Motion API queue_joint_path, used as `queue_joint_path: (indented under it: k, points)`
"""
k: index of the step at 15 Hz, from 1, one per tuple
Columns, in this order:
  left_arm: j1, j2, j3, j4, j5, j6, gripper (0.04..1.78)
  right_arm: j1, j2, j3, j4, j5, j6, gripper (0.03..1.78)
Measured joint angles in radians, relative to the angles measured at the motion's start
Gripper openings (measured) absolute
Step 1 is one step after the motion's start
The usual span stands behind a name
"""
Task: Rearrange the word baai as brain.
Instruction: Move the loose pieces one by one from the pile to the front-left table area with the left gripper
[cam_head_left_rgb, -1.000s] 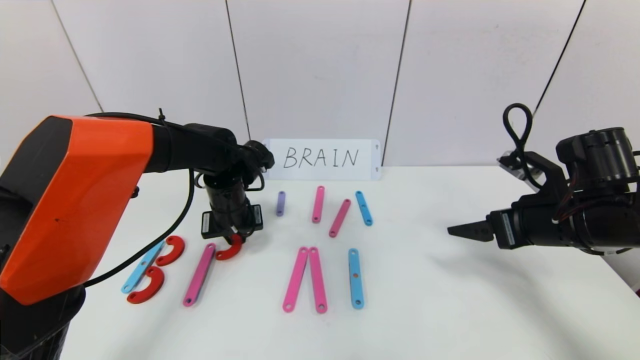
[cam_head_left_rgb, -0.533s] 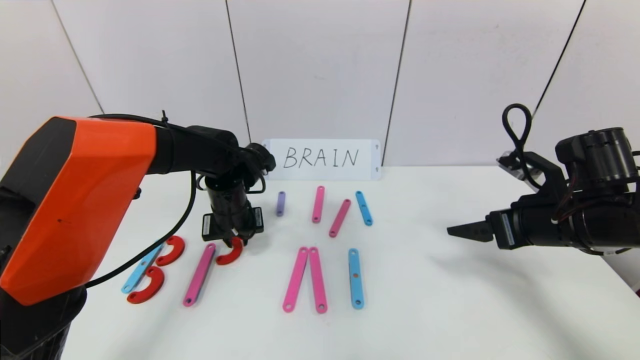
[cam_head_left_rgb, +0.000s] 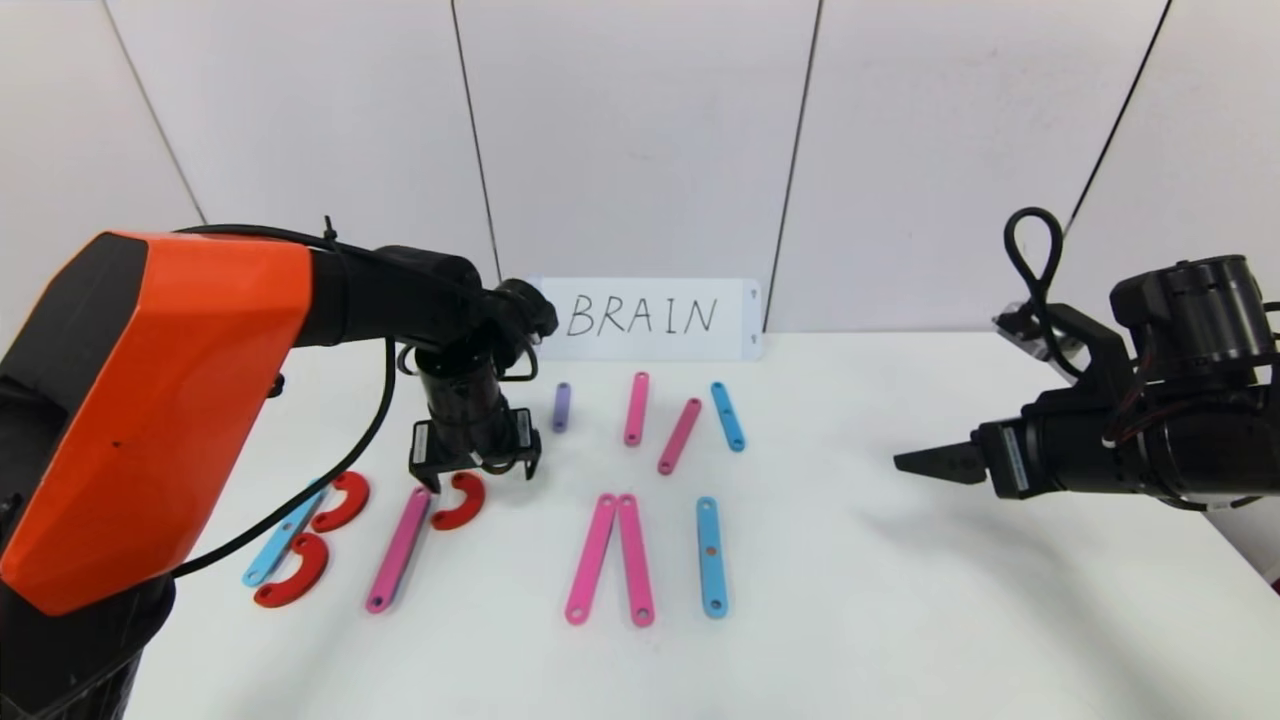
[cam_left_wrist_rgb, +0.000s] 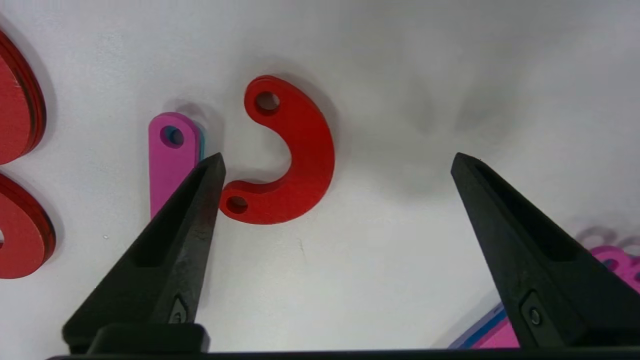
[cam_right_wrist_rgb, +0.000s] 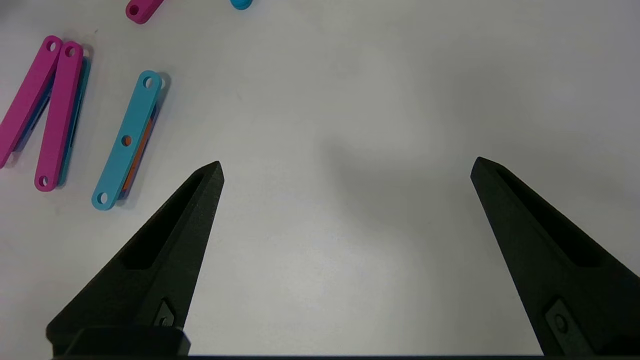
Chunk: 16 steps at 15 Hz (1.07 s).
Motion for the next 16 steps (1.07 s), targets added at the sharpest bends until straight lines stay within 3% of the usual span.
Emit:
queue_joint_path:
  k: [3,11,16]
  points:
    - [-0.005,0.004,-0.053,-0.018,0.002,0.043,1.75,0.001,0.000,0.000,0.000,0.000,0.000,1.74]
    - [-0.019,0.055,-0.068,-0.290,0.001,0.261,1.75,0.000,0.000,0.002,0.000,0.000,0.000,1.74]
    - [-0.003,0.100,-0.069,-0.391,0.001,0.340,1.75,0.000,-0.003,0.002,0.000,0.000,0.000,1.74]
